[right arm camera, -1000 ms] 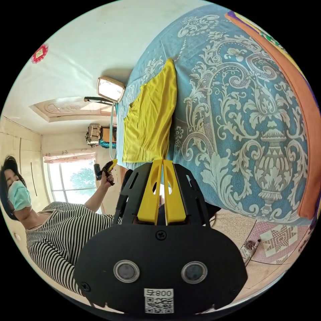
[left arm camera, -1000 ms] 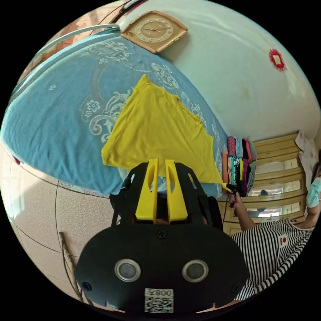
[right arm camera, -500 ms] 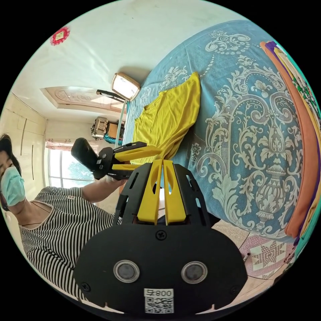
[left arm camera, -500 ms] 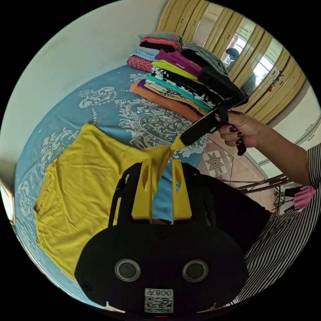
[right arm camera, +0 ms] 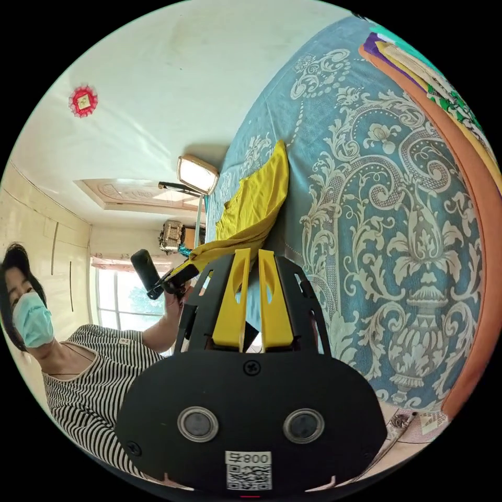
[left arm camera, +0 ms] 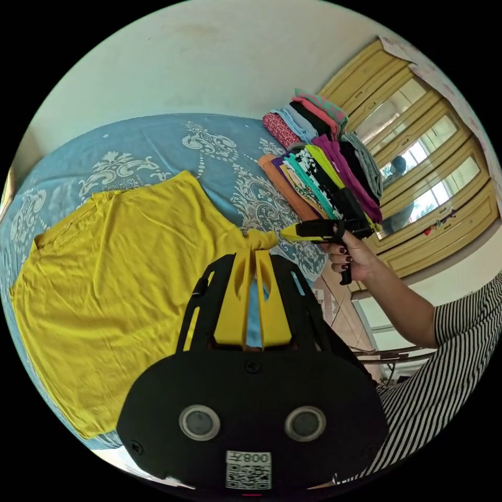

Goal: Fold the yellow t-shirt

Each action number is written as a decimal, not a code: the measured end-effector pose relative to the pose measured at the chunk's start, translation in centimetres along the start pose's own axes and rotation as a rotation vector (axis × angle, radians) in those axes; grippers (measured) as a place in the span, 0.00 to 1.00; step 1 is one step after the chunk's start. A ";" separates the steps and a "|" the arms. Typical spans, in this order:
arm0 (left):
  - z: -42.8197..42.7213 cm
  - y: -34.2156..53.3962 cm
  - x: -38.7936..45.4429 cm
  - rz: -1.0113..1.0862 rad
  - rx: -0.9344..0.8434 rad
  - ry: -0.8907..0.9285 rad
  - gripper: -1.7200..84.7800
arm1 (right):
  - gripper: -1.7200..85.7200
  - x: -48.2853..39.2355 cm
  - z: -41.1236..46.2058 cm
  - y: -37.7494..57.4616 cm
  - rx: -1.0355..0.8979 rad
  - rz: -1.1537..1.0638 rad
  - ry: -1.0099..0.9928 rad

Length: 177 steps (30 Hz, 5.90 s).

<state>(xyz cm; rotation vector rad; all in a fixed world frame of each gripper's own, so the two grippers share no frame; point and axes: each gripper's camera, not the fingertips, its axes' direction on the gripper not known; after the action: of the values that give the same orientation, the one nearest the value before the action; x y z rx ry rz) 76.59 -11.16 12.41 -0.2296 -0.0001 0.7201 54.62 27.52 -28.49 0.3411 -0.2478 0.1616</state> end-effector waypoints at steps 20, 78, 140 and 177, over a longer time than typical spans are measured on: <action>2.2 -0.5 -0.2 0.033 -0.025 0.138 0.04 | 0.12 1.4 10.8 -19.1 -0.042 0.165 -0.002; -13.4 73.3 -52.9 -0.819 0.688 0.271 0.04 | 0.02 -69.2 79.2 -39.3 -0.349 -0.349 0.422; -10.3 83.9 -59.3 -0.621 0.496 -0.220 0.02 | 0.02 -92.9 83.8 -44.9 -0.499 -0.594 0.547; -8.2 83.8 -65.3 -0.608 0.394 -0.058 0.07 | 0.10 -89.4 60.2 -15.6 -0.664 -0.689 0.835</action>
<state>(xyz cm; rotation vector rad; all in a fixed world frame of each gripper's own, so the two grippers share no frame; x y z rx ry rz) -26.71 5.44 -7.93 0.1686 0.0162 0.1105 -40.61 -18.30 -2.21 -0.3253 0.6407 -0.4561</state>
